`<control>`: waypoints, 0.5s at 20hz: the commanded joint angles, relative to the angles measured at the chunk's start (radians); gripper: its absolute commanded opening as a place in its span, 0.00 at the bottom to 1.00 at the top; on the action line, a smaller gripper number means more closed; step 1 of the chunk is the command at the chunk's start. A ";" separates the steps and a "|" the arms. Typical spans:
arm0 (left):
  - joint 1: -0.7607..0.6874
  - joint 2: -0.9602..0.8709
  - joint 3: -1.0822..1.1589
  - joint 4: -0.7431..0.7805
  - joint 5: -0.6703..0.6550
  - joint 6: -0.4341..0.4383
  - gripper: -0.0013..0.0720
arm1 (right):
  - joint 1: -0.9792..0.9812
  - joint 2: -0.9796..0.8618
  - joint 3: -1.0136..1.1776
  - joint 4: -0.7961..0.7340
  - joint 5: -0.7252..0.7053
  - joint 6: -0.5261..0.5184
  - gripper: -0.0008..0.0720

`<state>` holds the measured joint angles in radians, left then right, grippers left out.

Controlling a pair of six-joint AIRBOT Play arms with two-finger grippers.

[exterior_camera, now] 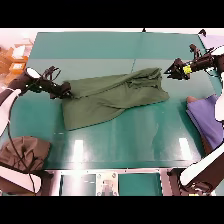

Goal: Fold the shirts.

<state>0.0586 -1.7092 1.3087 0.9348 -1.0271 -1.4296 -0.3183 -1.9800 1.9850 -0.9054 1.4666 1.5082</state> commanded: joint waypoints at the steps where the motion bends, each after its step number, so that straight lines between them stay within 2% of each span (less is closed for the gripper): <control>1: 0.001 -0.002 0.015 -0.042 -0.009 0.042 0.05 | 0.000 0.001 0.001 0.000 0.000 -0.001 0.50; 5: 0.001 0.013 0.158 -0.036 -0.024 0.050 0.05 | 0.000 0.000 0.001 -0.001 -0.020 0.008 0.50; 6: 0.001 0.013 0.200 -0.032 -0.029 0.050 0.05 | 0.000 -0.001 0.000 -0.004 -0.053 0.035 0.53; 7: 0.001 0.013 0.230 -0.025 -0.032 0.049 0.05 | 0.000 -0.005 0.001 -0.003 -0.095 0.064 0.66; 8: 0.001 0.013 0.253 -0.012 -0.033 0.048 0.05 | 0.000 -0.014 0.001 -0.003 -0.134 0.084 0.72; 10: 0.001 0.013 0.259 0.010 -0.044 0.047 0.05 | 0.006 -0.039 0.001 0.005 -0.164 0.126 0.72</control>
<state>0.0586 -1.6981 1.5215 0.9165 -1.0561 -1.3849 -0.3180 -1.9976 1.9850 -0.9062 1.3727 1.5700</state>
